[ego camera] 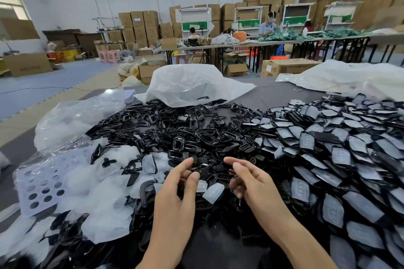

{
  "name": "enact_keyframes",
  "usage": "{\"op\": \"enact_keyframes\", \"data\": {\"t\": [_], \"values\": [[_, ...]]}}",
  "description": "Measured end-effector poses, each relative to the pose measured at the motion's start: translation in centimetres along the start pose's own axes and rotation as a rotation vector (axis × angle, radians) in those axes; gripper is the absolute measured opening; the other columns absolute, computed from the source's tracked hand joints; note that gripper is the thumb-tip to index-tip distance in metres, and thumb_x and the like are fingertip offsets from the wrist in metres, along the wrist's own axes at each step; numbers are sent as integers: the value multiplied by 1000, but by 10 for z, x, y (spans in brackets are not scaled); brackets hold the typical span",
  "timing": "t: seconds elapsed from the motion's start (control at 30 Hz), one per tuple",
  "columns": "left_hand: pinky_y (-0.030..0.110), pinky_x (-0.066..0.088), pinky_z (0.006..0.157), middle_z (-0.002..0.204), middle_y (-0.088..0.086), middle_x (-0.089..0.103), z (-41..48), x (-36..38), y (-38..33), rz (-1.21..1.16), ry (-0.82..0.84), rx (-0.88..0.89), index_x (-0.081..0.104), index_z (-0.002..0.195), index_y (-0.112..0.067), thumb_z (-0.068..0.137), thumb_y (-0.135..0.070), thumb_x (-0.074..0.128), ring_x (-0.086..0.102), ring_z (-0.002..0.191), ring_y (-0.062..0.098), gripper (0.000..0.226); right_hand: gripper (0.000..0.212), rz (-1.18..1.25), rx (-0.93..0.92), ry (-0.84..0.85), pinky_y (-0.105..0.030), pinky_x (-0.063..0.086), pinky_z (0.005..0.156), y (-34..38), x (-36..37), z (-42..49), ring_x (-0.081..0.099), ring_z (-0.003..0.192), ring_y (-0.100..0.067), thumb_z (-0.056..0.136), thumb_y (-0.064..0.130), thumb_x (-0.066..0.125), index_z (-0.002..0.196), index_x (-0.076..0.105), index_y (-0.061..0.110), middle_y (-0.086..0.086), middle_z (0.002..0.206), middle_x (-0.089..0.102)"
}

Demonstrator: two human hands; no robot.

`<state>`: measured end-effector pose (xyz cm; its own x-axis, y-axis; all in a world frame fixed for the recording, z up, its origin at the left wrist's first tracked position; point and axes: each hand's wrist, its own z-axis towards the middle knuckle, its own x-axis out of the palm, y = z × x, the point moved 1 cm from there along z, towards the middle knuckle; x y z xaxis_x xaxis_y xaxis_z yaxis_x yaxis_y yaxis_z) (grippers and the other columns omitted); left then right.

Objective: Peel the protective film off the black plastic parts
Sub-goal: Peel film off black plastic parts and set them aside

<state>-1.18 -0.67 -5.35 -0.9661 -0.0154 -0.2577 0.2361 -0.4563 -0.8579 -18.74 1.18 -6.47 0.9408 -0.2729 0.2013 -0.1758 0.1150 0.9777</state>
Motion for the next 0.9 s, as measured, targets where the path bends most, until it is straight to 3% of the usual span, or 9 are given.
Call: {"op": "enact_keyframes", "data": {"t": [0.1, 0.23, 0.3, 0.4, 0.5, 0.63, 0.73, 0.83, 0.9], "values": [[1, 39, 79, 102, -31, 66, 1, -2, -1, -41, -3, -34, 67, 108, -43, 90, -45, 54, 61, 99, -8, 22, 25, -71, -40, -23, -15, 45, 55, -2, -1, 0, 51, 56, -7, 96, 17, 65, 103, 76, 39, 4, 64, 63], [6, 43, 75, 91, -21, 70, 1, -2, -1, -96, -28, -77, 67, 98, -40, 85, -52, 55, 65, 89, -1, 21, 33, 33, -35, -68, -19, 51, 64, -2, 2, 0, 57, 61, -7, 88, 18, 75, 111, 71, 41, 5, 70, 64], [7, 43, 74, 89, -18, 70, 1, -1, 0, -104, -23, -86, 65, 96, -37, 87, -49, 57, 65, 87, 3, 18, 31, 238, -10, -108, -22, 53, 71, -1, 3, 2, 64, 70, -9, 85, 11, 74, 111, 70, 27, 2, 77, 68], [9, 44, 72, 86, -11, 68, -1, 2, 0, -121, 17, -95, 61, 98, -33, 94, -31, 62, 64, 83, 8, 5, 35, 537, 33, -91, -33, 51, 90, 2, 0, 3, 66, 84, -13, 75, 17, 73, 109, 68, 17, 3, 71, 61], [9, 43, 69, 86, -10, 66, -1, 2, -1, -94, 57, -51, 60, 107, -40, 97, -24, 61, 61, 78, 7, 19, 36, 742, 49, -53, -44, 47, 102, 8, -1, -2, 69, 111, -25, 80, 21, 72, 113, 62, 13, 0, 68, 54], [8, 41, 70, 92, -15, 58, -4, 3, 0, 2, 161, 33, 48, 130, -53, 99, -36, 44, 56, 79, 5, 36, 35, 789, 85, -35, -36, 61, 77, 12, -2, -5, 73, 86, -25, 82, 30, 70, 111, 59, 14, -1, 71, 55], [7, 39, 68, 90, -17, 55, -6, 3, 1, 28, 172, 68, 48, 127, -57, 101, -33, 40, 53, 75, 4, 36, 38, 729, 111, -12, -27, 56, 61, 11, -3, -5, 67, 71, -19, 86, 34, 66, 118, 58, 16, 2, 70, 54], [9, 40, 58, 88, -16, 56, -4, 3, 2, 17, 145, 28, 50, 112, -57, 102, -28, 45, 55, 68, 12, 31, 43, 716, 153, 55, -29, 49, 64, 11, -2, -6, 64, 70, -18, 91, 43, 60, 124, 59, 14, 3, 73, 53], [13, 44, 60, 88, -15, 58, -3, 4, 3, -1, 124, 3, 49, 106, -52, 100, -28, 50, 59, 71, 16, 25, 47, 707, 182, 95, -31, 44, 67, 11, 0, -6, 63, 69, -18, 91, 46, 60, 124, 60, 14, 3, 74, 54]]}}
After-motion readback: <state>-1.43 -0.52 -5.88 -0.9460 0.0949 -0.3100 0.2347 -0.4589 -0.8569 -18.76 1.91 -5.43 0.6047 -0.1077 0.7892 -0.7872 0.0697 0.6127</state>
